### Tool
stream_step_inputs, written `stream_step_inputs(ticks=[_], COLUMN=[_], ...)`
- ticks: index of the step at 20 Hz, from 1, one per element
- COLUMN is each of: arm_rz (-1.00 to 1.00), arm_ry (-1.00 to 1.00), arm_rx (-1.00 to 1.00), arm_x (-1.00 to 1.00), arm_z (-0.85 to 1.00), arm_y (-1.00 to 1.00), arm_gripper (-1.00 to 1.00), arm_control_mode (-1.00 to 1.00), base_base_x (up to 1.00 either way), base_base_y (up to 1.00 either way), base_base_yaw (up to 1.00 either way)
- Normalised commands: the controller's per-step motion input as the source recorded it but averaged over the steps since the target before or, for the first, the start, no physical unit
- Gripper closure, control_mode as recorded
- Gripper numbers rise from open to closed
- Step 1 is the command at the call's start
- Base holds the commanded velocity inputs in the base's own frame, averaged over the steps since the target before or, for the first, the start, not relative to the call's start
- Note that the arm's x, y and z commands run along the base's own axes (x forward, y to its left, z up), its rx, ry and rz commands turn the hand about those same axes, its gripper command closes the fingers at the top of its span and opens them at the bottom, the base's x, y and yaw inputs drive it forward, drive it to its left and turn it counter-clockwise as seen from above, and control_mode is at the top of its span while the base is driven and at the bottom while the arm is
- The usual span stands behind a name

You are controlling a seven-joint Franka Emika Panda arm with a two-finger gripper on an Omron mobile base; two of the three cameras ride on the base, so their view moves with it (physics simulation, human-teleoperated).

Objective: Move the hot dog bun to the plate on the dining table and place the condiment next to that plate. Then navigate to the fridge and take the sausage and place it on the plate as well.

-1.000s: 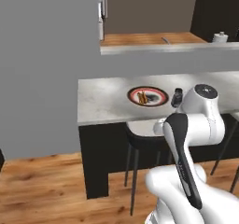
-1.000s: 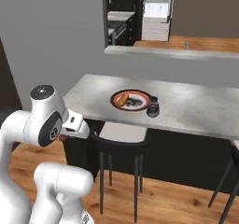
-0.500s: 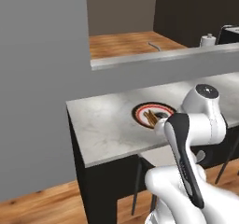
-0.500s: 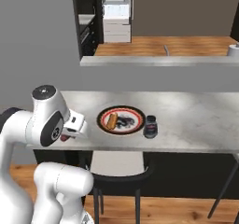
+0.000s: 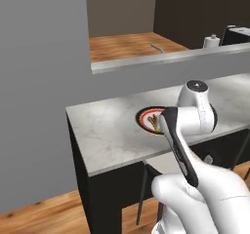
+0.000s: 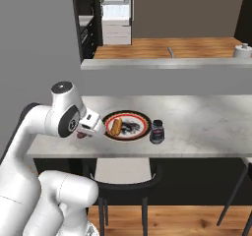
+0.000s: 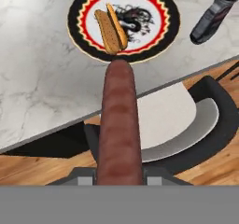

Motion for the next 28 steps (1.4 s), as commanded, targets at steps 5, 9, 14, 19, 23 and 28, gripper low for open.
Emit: stream_step_inputs(ticks=[5, 9, 14, 19, 23, 28], arm_rz=[-0.07, 0.0, 0.0, 0.0, 0.0, 0.0], arm_ry=[0.06, 0.03, 0.05, 0.04, -0.01, -0.03], arm_rx=[0.03, 0.01, 0.0, 0.0, -0.01, -0.01], arm_x=[0.92, 0.88, 1.0, 0.78, 0.34, 0.21], arm_z=[0.0, -0.11, -0.27, -0.63, -0.68, -0.31], arm_y=[-0.86, -0.52, 0.0, 0.0, -0.1, -0.2], arm_gripper=[1.0, 1.0, 1.0, 1.0, 1.0, 1.0], arm_control_mode=[-1.0, -1.0, -1.0, -1.0, -1.0, -1.0], base_base_x=[0.0, 0.0, 0.0, 0.0, 0.0, 0.0], base_base_y=[0.0, 0.0, 0.0, 0.0, 0.0, 0.0], base_base_yaw=[0.0, 0.0, 0.0, 0.0, 0.0, 0.0])
